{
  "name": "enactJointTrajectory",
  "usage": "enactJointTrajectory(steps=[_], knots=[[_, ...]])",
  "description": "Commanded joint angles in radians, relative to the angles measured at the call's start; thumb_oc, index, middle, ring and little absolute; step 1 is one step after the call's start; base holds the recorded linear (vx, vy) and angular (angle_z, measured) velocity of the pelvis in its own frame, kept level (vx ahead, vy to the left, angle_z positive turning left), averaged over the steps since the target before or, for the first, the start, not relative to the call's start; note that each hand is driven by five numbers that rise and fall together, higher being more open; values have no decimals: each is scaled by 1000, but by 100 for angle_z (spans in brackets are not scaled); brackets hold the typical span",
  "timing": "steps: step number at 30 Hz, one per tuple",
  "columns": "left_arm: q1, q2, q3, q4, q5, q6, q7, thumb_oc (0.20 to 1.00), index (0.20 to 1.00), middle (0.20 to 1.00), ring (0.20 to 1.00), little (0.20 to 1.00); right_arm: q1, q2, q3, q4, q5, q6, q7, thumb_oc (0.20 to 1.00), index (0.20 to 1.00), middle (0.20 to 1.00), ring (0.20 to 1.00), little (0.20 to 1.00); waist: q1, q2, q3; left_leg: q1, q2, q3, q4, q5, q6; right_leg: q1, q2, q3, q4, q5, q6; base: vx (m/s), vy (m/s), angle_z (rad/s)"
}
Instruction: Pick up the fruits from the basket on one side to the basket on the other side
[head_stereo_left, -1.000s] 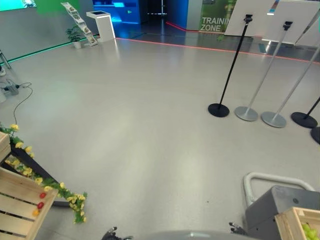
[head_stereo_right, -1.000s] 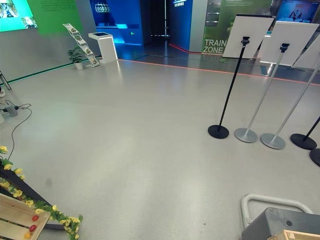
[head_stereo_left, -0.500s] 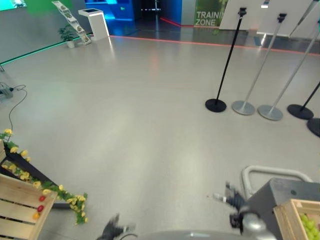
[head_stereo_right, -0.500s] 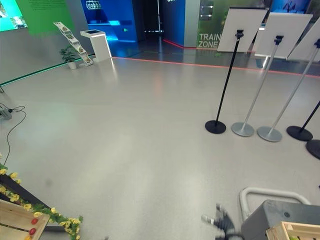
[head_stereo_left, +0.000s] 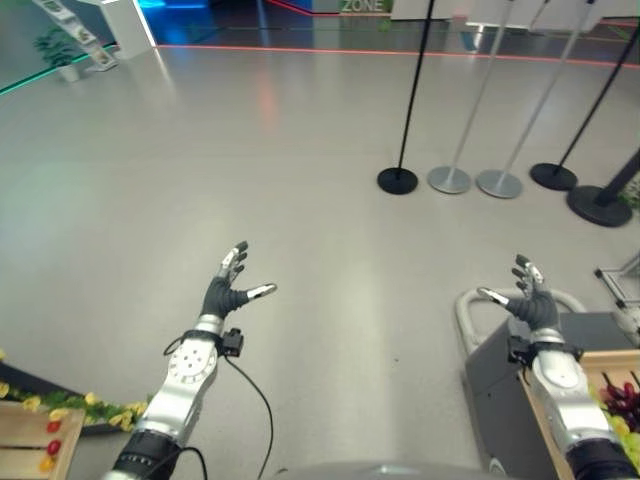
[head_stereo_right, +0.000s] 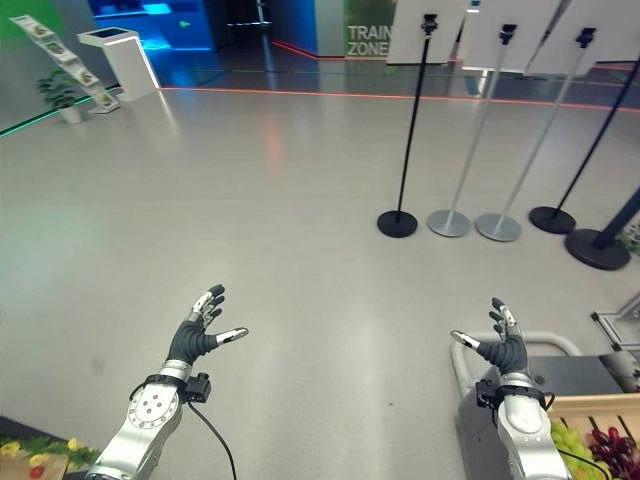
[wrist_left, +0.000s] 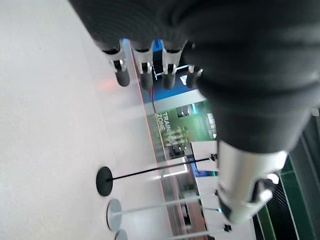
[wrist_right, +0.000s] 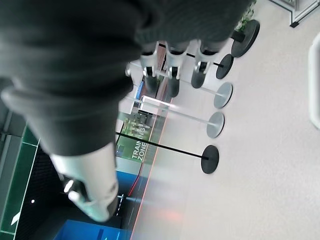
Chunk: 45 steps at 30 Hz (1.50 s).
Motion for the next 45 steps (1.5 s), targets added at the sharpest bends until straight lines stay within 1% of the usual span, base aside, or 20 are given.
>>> enactJointTrajectory(steps=[1,3,4,5,7,9,10,12,14,15,16,17,18,19,20,22,25,30,40,45], knots=[[-61,11,40,-62,14,-63,-10,1000,1000,1000,1000,1000,-59,-39,-67,-92,-40,-85,-19,1000,1000,1000,1000,1000,2,-36,25,-86,-13,-35,409,-120,34,-40,34,69,77,-40,2,-18,-12,-57],[-82,6,31,-78,24,-68,1,1000,1000,1000,1000,1000,-82,-28,-76,-70,-41,-89,-52,1000,1000,1000,1000,1000,15,-36,44,-155,-60,-69,452,-112,37,-36,38,104,75,-43,-1,23,24,-85],[-86,6,29,-111,28,-69,7,1000,1000,1000,1000,1000,-94,-21,-68,-57,-49,-86,-80,1000,1000,1000,1000,1000,29,-31,50,-211,-121,-113,390,-146,55,-27,46,147,76,-53,5,67,49,-63],[-86,6,29,-111,28,-69,7,1000,1000,1000,1000,1000,-95,-20,-67,-57,-49,-85,-81,1000,1000,1000,1000,1000,31,-33,48,-212,-123,-110,384,-139,56,-31,44,150,76,-50,6,179,114,-67],[-101,20,8,-128,46,-81,22,1000,1000,1000,1000,1000,-104,-19,-39,-54,-72,-77,-89,1000,1000,1000,1000,1000,59,-17,62,-259,-166,-221,171,-40,54,-20,87,249,99,-59,19,202,116,-124],[-107,22,-2,-134,56,-82,24,1000,1000,1000,1000,1000,-100,-22,-35,-50,-78,-77,-89,1000,1000,1000,1000,1000,64,-18,64,-279,-171,-242,142,-16,44,-9,89,267,96,-67,22,152,62,-123],[-103,36,-4,-162,90,-78,21,1000,1000,1000,1000,1000,-92,-21,-33,-52,-91,-68,-76,1000,1000,1000,1000,1000,69,-23,61,-255,-191,-265,130,-34,61,-7,92,321,99,-70,37,152,143,-106],[-104,39,-9,-167,103,-80,19,1000,1000,1000,1000,1000,-86,-17,-37,-53,-96,-68,-69,1000,1000,1000,1000,1000,63,-20,54,-224,-172,-243,77,-28,64,-12,97,338,91,-68,44,91,145,-124],[-126,45,-37,-171,102,-81,16,1000,1000,1000,1000,1000,-108,-15,-35,-13,-90,-57,-78,1000,1000,1000,1000,1000,50,-39,47,-169,-144,-154,3,-37,95,-61,72,355,119,-81,85,72,242,-166],[-128,45,-37,-169,102,-82,16,1000,1000,1000,1000,1000,-111,-15,-35,-13,-90,-57,-78,1000,1000,1000,1000,1000,55,-38,46,-172,-140,-149,0,-31,93,-69,75,361,121,-75,85,29,245,-158],[-147,59,-52,-178,101,-75,16,1000,1000,1000,1000,1000,-133,-9,-22,1,-87,-46,-82,1000,1000,1000,1000,1000,52,-56,62,-162,-122,-97,-7,-46,109,-131,64,331,188,-80,113,-37,89,-146],[-149,60,-51,-177,101,-76,16,1000,1000,1000,1000,1000,-135,-9,-22,2,-87,-46,-82,1000,1000,1000,1000,1000,55,-55,61,-167,-118,-93,-7,-42,108,-139,67,335,191,-76,112,-51,119,-130],[-161,67,-58,-177,104,-75,23,1000,1000,1000,1000,1000,-152,-7,-11,11,-89,-43,-87,1000,1000,1000,1000,1000,60,-66,74,-166,-108,-67,-2,-55,110,-184,58,290,217,-59,120,-61,31,-95],[-161,78,-50,-192,122,-68,34,1000,1000,1000,1000,1000,-195,5,11,21,-95,-34,-97,1000,1000,1000,1000,1000,100,-68,93,-152,-70,-1,24,-87,100,-216,-48,34,226,-40,131,-27,71,-116],[-149,81,-42,-196,138,-66,45,1000,1000,1000,1000,1000,-211,8,23,31,-106,-29,-105,1000,1000,1000,1000,1000,112,-64,95,-140,-55,32,28,-99,95,-214,-93,-70,227,-24,127,-10,45,-201],[-141,82,-32,-190,146,-65,54,1000,1000,1000,1000,1000,-224,4,29,61,-118,-18,-114,1000,1000,1000,1000,1000,103,-68,101,-126,-57,51,24,-102,97,-238,-101,-98,214,5,129,47,82,-175],[-151,59,-22,-175,133,-62,68,1000,1000,1000,1000,1000,-218,5,18,67,-137,-8,-141,1000,1000,1000,1000,1000,74,-70,116,-127,-78,41,4,-96,103,-265,-72,9,180,23,126,-17,40,-28],[-167,45,-20,-181,126,-62,81,1000,1000,1000,1000,1000,-228,-13,-9,103,-110,-9,-168,1000,1000,1000,1000,1000,75,-64,118,-160,-87,56,-2,-89,95,-289,-86,5,122,62,129,-44,-56,-1],[-157,48,-25,-196,76,-71,52,1000,1000,1000,1000,1000,-248,-121,-28,106,-160,11,-174,1000,1000,1000,1000,1000,53,-6,151,-178,-48,27,6,-70,58,-314,-51,-11,154,22,92,43,-129,-1],[-151,42,-21,-188,26,-80,43,1000,1000,1000,1000,1000,-292,-145,6,121,-164,15,-175,1000,1000,1000,1000,1000,59,-12,157,-187,-36,-14,74,-88,44,-304,-25,-4,173,-10,66,58,-154,9]])
